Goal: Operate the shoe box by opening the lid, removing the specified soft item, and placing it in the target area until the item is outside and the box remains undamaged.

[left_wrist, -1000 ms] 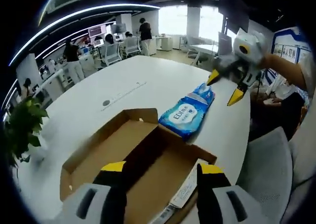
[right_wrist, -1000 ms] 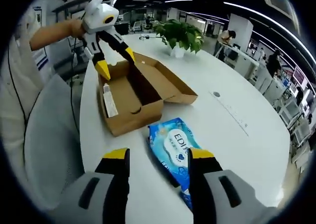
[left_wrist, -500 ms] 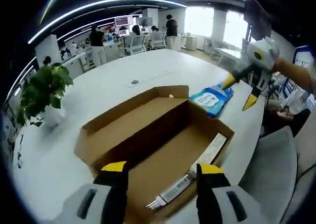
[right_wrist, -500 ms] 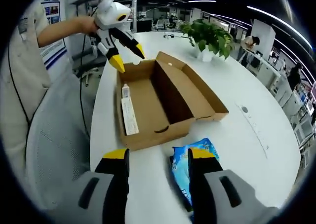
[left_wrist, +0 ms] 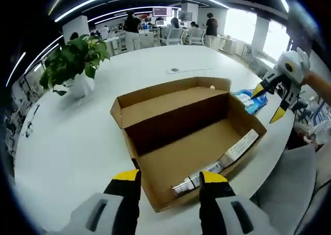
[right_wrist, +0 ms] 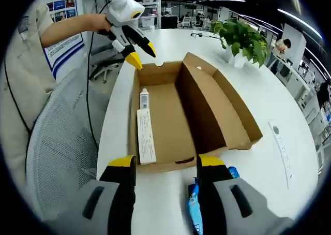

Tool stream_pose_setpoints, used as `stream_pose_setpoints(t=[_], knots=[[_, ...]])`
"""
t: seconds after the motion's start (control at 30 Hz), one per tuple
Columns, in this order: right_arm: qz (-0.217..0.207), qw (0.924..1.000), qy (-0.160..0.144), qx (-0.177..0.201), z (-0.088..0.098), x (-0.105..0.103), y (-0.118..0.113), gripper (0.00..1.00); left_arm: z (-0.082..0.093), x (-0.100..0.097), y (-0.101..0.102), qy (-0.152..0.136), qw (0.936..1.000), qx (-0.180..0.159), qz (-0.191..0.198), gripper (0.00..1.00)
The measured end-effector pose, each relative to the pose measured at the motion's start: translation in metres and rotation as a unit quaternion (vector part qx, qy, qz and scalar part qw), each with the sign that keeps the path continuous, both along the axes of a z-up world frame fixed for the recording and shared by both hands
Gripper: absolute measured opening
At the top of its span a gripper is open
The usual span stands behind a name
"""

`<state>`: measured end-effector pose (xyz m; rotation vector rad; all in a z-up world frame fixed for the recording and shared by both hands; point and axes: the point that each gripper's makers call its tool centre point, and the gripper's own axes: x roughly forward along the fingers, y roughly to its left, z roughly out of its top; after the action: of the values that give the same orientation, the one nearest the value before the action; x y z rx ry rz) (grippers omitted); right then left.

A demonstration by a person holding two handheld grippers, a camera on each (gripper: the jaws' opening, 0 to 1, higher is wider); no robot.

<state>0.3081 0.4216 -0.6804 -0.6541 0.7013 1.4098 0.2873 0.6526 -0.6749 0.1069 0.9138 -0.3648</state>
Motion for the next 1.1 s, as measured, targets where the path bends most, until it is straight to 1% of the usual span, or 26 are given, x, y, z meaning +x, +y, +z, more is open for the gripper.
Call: stream_pose_setpoints(t=[0.07, 0.13, 0.17, 0.3, 0.37, 0.43, 0.47, 0.5, 0.53, 0.6, 0.7, 0.73, 0.9, 1.1], knots=[[0.008, 1.0000, 0.002, -0.006, -0.004, 0.000, 0.004, 0.44, -0.003, -0.002, 0.006, 0.003, 0.9999, -0.001, 0.012, 0.40], [0.016, 0.9998, 0.004, -0.011, -0.008, -0.001, 0.008, 0.44, -0.008, -0.006, 0.011, 0.013, 0.9997, -0.003, 0.021, 0.37], [0.019, 0.9997, 0.005, -0.013, -0.010, -0.001, 0.010, 0.44, -0.010, -0.007, 0.012, 0.016, 0.9996, -0.004, 0.025, 0.34], [0.048, 0.9985, 0.004, -0.026, -0.018, -0.002, 0.018, 0.42, -0.021, -0.014, 0.016, 0.034, 0.9988, -0.008, 0.036, 0.32], [0.059, 0.9977, 0.005, -0.034, -0.023, -0.002, 0.021, 0.42, -0.026, -0.018, 0.018, 0.042, 0.9983, -0.008, 0.040, 0.28], [0.066, 0.9970, 0.009, -0.040, -0.028, -0.002, 0.023, 0.42, -0.030, -0.020, 0.018, 0.050, 0.9977, -0.014, 0.045, 0.26], [0.074, 0.9962, 0.013, -0.043, -0.030, -0.004, 0.025, 0.43, -0.031, -0.021, 0.017, 0.050, 0.9974, -0.019, 0.049, 0.25], [0.078, 0.9959, 0.013, -0.044, -0.031, -0.004, 0.025, 0.43, -0.029, -0.019, 0.016, 0.046, 0.9968, -0.033, 0.057, 0.24], [0.087, 0.9952, 0.013, -0.043, -0.032, -0.005, 0.028, 0.44, -0.031, -0.020, 0.018, 0.051, 0.9962, -0.033, 0.063, 0.24], [0.093, 0.9944, 0.023, -0.046, -0.036, -0.007, 0.031, 0.44, -0.031, -0.019, 0.019, 0.051, 0.9957, -0.037, 0.068, 0.22], [0.099, 0.9934, 0.027, -0.051, -0.040, -0.006, 0.035, 0.44, -0.033, -0.019, 0.026, 0.049, 0.9966, -0.015, 0.064, 0.14], [0.101, 0.9929, 0.032, -0.053, -0.042, -0.006, 0.036, 0.45, -0.033, -0.019, 0.025, 0.048, 0.9967, -0.016, 0.063, 0.13], [0.108, 0.9913, 0.049, -0.057, -0.049, -0.009, 0.040, 0.43, -0.035, -0.019, 0.027, 0.052, 0.9954, -0.028, 0.075, 0.12], [0.113, 0.9900, 0.054, -0.066, -0.057, -0.013, 0.044, 0.40, -0.035, -0.020, 0.027, 0.053, 0.9951, -0.031, 0.078, 0.12]])
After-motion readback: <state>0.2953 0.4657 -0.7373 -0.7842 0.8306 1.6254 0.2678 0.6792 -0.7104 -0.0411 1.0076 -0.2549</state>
